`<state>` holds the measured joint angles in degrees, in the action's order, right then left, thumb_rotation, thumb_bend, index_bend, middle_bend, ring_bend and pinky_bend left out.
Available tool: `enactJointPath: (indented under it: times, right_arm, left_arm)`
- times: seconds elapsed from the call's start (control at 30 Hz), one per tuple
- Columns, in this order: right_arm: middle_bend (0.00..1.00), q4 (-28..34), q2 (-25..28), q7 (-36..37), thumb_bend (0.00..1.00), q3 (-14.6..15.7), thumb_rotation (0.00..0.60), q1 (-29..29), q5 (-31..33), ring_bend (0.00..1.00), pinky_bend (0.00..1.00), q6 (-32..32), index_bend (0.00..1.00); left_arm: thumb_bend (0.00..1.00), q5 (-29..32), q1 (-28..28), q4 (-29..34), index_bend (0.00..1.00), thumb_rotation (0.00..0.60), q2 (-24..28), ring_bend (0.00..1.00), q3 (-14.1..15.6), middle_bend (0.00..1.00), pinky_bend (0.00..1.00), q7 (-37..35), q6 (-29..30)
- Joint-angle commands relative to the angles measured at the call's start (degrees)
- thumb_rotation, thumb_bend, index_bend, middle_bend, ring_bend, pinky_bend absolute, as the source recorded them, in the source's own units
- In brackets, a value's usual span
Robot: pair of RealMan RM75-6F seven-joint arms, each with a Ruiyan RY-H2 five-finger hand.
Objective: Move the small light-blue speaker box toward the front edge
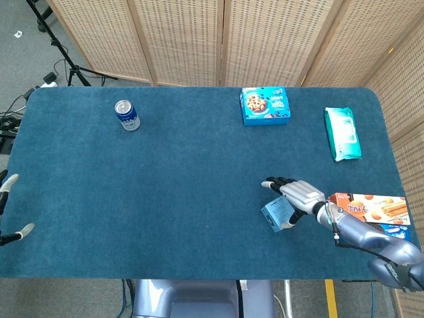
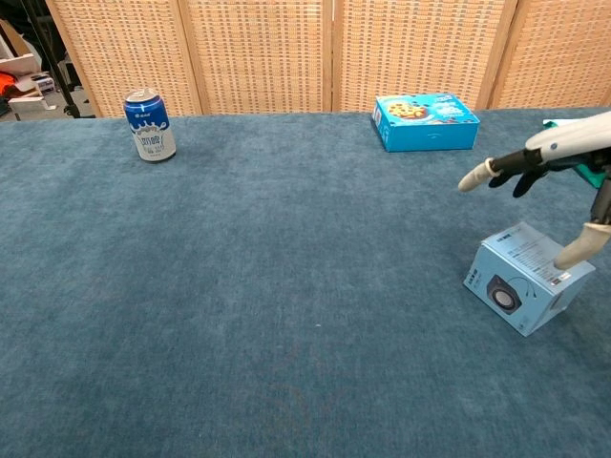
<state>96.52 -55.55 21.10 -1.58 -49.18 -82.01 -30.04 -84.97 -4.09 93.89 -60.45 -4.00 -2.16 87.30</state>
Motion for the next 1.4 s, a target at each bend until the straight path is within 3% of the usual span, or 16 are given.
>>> enactJointPath:
  times: [0.03, 0.4, 0.63, 0.77, 0.87, 1.0, 1.1, 1.2, 1.4]
  right_arm:
    - [0.00, 1.8, 1.0, -3.5, 0.00, 0.8, 0.600, 2.9, -2.2, 0.00, 0.10, -4.6, 0.00]
    - [0.00, -6.4, -7.0, -21.0, 0.00, 5.3, 0.600, 9.6, -10.8, 0.00, 0.07, -16.4, 0.00]
    - [0.01, -15.0, -14.2, -20.5, 0.00, 5.7, 0.600, 11.5, -14.4, 0.00, 0.09, -22.4, 0.02]
    - [0.16, -19.4, -17.4, -15.5, 0.03, 6.0, 0.600, 12.1, -17.1, 0.12, 0.20, -26.9, 0.15]
    - [0.32, -22.3, -19.1, -12.0, 0.18, 6.4, 0.600, 12.3, -18.7, 0.26, 0.27, -29.3, 0.27]
    - [0.45, -24.6, -20.3, -7.4, 0.37, 6.9, 0.600, 12.2, -19.7, 0.35, 0.30, -31.4, 0.40]
    - [0.46, -22.6, -18.6, -4.6, 0.47, 7.1, 0.600, 11.5, -19.6, 0.35, 0.31, -31.1, 0.43]
    - [0.46, -15.4, -12.9, -0.2, 0.55, 7.4, 0.600, 9.3, -18.3, 0.35, 0.31, -27.6, 0.43]
    - [0.49, 0.0, 0.7, 9.4, 0.61, 8.3, 0.600, 0.4, -13.9, 0.36, 0.31, -10.9, 0.45]
  left_arm:
    - [0.00, -0.2, 0.0, 0.0, 0.00, 0.600, -0.1, 0.00, 0.1, 0.00, 0.00, 0.1, 0.1]
    - [0.00, -0.7, 0.2, 0.1, 0.00, 0.600, -0.1, 0.00, 0.2, 0.00, 0.00, 0.2, 0.5]
    - [0.00, -0.7, 0.2, 0.0, 0.00, 0.600, -0.3, 0.00, 0.2, 0.00, 0.00, 0.3, 0.7]
    - [0.00, -0.6, 0.2, -0.1, 0.00, 0.600, -0.4, 0.00, 0.1, 0.00, 0.00, 0.2, 0.7]
    - [0.00, -0.6, 0.1, -0.2, 0.00, 0.600, -0.4, 0.00, 0.1, 0.00, 0.00, 0.3, 0.5]
    - [0.00, -0.5, 0.1, -0.2, 0.00, 0.600, -0.5, 0.00, 0.1, 0.00, 0.00, 0.3, 0.5]
    - [0.00, -0.5, 0.1, -0.2, 0.00, 0.600, -0.4, 0.00, 0.1, 0.00, 0.00, 0.3, 0.5]
    - [0.00, -0.6, 0.1, -0.2, 0.00, 0.600, -0.4, 0.00, 0.1, 0.00, 0.00, 0.3, 0.5]
    - [0.00, -0.7, 0.1, -0.1, 0.00, 0.600, -0.4, 0.00, 0.2, 0.00, 0.00, 0.3, 0.6]
